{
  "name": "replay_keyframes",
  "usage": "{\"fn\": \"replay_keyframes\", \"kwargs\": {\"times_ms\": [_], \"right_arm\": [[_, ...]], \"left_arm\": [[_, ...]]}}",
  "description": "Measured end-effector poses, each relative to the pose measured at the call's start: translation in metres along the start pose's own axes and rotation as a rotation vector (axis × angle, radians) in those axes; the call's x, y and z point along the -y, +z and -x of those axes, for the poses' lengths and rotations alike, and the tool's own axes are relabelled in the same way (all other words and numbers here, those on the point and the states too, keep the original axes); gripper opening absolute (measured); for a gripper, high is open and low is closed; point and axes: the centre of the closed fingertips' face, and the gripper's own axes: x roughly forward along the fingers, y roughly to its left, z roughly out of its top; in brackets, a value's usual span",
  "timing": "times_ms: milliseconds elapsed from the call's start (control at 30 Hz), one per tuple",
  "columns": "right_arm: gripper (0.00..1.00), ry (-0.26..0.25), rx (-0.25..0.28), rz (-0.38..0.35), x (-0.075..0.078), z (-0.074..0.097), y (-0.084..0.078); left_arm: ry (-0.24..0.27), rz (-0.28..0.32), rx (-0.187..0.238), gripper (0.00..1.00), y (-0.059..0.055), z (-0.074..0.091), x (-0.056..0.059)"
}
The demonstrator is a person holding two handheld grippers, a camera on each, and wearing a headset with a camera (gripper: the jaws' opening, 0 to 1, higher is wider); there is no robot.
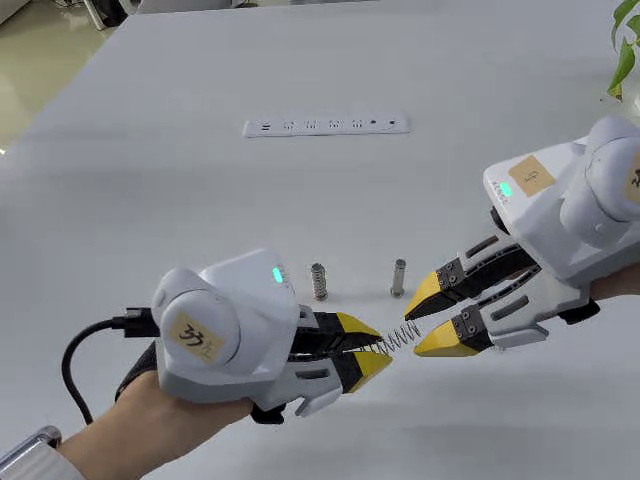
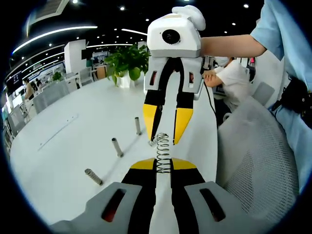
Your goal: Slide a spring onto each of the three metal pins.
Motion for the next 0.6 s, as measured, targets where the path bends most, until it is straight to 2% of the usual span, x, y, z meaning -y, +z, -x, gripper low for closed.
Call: {"fn": "replay_keyframes", "kwargs": {"times_ms": [133,300,600], "right_arm": [[0.1,0.031,0.01,-0.024,-0.006,0.0,0.003],[0.08,0.048,0.012,-0.038,-0.014,-0.001,0.005],[0.07,0.048,-0.019,-0.002,-0.014,0.0,0.008]], "left_arm": [[-0.019,-0.005,0.023,0.07,0.003,0.001,0.004],[-0.026,0.001,0.029,0.07,0.003,0.001,0.005],[-0.038,0.019,0.033,0.07,0.002,-0.003,0.004]]}}
